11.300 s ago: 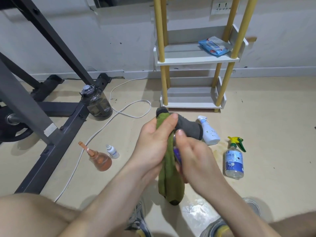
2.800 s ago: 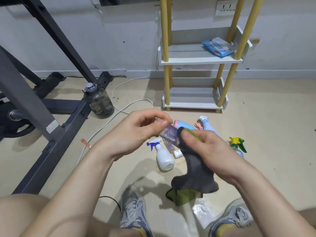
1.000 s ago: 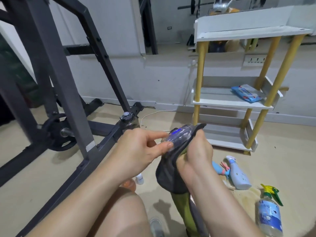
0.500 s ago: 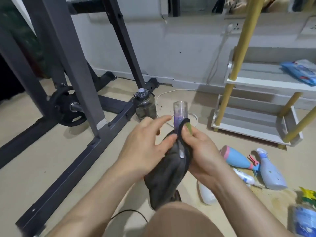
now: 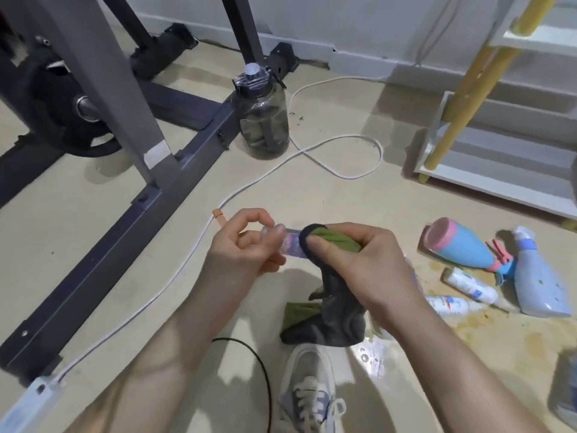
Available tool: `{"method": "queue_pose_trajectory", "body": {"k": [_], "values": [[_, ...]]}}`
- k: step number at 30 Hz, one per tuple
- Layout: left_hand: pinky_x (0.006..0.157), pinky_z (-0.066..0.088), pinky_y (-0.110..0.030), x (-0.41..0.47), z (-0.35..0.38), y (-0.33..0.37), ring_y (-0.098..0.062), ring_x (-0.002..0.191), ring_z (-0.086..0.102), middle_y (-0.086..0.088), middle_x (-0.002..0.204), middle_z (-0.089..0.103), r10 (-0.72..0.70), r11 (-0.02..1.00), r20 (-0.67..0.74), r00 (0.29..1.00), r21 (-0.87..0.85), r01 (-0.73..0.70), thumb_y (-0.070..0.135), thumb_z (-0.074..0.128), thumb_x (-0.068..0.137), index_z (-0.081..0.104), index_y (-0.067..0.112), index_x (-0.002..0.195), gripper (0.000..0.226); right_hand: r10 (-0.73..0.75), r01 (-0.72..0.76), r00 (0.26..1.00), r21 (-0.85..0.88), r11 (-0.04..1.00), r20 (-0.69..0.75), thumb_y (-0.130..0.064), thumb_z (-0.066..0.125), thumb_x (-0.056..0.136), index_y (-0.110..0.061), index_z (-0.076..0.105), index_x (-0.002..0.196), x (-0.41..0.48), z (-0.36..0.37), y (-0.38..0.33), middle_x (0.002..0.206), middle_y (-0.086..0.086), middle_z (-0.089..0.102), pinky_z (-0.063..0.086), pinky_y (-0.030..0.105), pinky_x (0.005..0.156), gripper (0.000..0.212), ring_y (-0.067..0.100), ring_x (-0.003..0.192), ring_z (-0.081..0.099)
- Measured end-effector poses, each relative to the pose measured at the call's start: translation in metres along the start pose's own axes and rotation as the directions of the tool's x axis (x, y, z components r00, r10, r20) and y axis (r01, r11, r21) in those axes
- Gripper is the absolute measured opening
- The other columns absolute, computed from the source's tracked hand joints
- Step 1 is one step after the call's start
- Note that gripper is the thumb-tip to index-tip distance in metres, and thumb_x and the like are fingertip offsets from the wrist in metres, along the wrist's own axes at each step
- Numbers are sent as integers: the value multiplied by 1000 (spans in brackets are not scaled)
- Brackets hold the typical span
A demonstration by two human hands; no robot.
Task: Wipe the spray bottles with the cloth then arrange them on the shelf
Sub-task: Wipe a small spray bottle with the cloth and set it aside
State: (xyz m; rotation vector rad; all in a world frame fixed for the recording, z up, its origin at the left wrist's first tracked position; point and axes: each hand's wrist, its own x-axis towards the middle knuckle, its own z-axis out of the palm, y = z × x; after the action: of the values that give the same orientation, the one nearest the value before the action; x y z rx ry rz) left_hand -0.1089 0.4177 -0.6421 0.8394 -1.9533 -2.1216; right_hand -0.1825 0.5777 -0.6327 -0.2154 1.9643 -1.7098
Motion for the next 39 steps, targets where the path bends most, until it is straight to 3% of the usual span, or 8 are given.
{"method": "queue_pose_trajectory", "body": {"k": [8,12,18,20,23,26,32,39], "values": [[69,57,-28,2,7,-47,-24,70,69,-14,98,62,-133,989,12,991,73,132,2,73,83,56,9,96,23,84,-6,947,244,970,-310,-38,48,103,1,49,79,27,22,63,62,18,45,49,35,55,45,30,54,45],[82,58,-31,10,23,-66,-12,78,71,8,90,68,-92,946,34,995,315,76,16,68,90,60,51,103,38,285,-248,958,483,840,-4,-40,47,103,-13,68,89,33,53,84,83,7,72,54,30,69,36,23,74,68],[79,42,-24,27,2,-90,-8,88,50,11,90,49,84,725,81,993,679,-116,42,59,93,67,44,106,16,401,-470,883,482,740,245,-63,45,94,-20,64,119,41,49,111,131,32,55,22,80,97,54,53,112,56],[72,46,-18,32,-2,-91,-7,83,57,9,92,56,-53,876,9,999,481,42,33,68,90,62,36,116,27,408,-486,873,390,782,269,-68,45,92,-24,70,112,43,48,113,114,30,64,33,54,71,54,46,97,57],[65,49,-18,41,-12,-93,-10,85,65,0,100,64,-230,966,78,970,142,217,18,73,87,49,31,135,55,360,-423,893,232,876,269,-63,61,86,-7,72,93,47,46,110,90,26,67,52,60,81,57,39,77,63],[64,50,-23,44,-20,-95,-14,68,63,-2,80,67,-211,975,41,977,80,207,14,68,90,64,15,121,32,387,-388,921,42,921,38,-48,61,91,-4,50,69,55,44,116,65,9,45,38,32,60,51,20,62,42],[70,54,-29,32,-15,-107,-8,64,64,13,68,68,-9,919,-83,997,393,41,29,74,86,73,27,85,2,465,-458,839,95,884,-284,-24,39,100,10,47,76,73,51,123,72,10,45,31,29,52,42,23,62,38],[68,46,-16,32,-33,-127,3,66,58,28,66,61,23,834,-103,994,550,38,31,65,92,72,27,97,9,113,-179,953,-221,959,-282,-27,27,106,-14,50,85,67,76,142,74,-4,48,27,29,67,34,22,73,43]]}}
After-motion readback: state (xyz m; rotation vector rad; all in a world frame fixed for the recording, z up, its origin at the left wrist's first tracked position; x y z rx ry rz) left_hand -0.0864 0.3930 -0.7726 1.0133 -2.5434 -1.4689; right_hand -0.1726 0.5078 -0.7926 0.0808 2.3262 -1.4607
